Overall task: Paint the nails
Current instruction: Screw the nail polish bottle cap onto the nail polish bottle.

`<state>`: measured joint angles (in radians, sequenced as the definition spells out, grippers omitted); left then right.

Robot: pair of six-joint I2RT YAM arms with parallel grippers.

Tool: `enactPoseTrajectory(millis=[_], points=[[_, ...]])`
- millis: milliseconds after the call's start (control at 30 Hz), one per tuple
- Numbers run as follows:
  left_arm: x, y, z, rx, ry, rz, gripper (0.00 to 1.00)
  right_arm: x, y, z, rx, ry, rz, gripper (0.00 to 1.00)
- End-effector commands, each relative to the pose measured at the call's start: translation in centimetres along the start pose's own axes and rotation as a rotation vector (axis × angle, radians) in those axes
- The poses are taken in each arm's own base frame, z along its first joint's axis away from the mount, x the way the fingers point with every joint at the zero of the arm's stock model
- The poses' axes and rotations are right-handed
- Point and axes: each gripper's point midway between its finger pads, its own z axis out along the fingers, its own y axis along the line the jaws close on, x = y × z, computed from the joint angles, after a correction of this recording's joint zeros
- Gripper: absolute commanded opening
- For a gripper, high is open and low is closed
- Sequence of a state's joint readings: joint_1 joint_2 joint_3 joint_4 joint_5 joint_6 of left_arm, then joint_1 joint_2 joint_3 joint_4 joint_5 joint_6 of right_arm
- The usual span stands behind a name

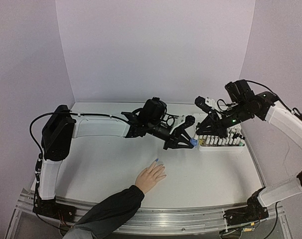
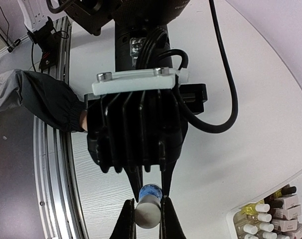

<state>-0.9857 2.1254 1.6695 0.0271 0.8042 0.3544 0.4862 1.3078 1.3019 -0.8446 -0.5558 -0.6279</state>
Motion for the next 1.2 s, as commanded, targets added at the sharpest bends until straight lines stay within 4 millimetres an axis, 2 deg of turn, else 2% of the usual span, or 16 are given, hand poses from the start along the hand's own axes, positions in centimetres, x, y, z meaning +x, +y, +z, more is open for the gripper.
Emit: enactPoseTrajectory(millis=[0, 100, 300, 533, 633, 833, 1000, 1167], points=[[-5.4, 1.6, -1.4, -0.081, -0.099, 0.077, 0.00, 0.6, -0.1, 0.3, 0.074, 0.028, 0.016, 0.00], [-5.8, 2.7, -1.5, -0.140, -0.103, 0.057, 0.00, 0.8, -0.8, 1.1, 0.179, 0.052, 0.001, 0.00], [-6.9, 5.3, -2.0, -0.273, -0.130, 0.025, 0.00, 0.2, -3.5, 3.2, 0.464, 0.077, 0.049, 0.00], [-6.9, 6.9, -2.2, -0.360, -0.132, 0.028, 0.00, -0.1, -6.9, 3.6, 0.679, -0.010, 0.333, 0.00], [-7.0, 7.0, -2.3, -0.366, -0.135, 0.027, 0.00, 0.1, -7.3, 3.8, 0.702, -0.070, 0.443, 0.00], [-6.4, 7.5, -2.4, -0.395, -0.118, 0.036, 0.00, 0.2, -7.7, 3.6, 0.734, -0.088, 0.485, 0.00], [-6.2, 8.3, -2.4, -0.433, -0.112, 0.039, 0.00, -0.5, -7.5, 4.5, 0.747, -0.098, 0.554, 0.00], [-6.1, 8.9, -2.4, -0.457, -0.104, 0.040, 0.00, -0.5, -7.9, 4.5, 0.829, -0.077, 0.594, 0.00]])
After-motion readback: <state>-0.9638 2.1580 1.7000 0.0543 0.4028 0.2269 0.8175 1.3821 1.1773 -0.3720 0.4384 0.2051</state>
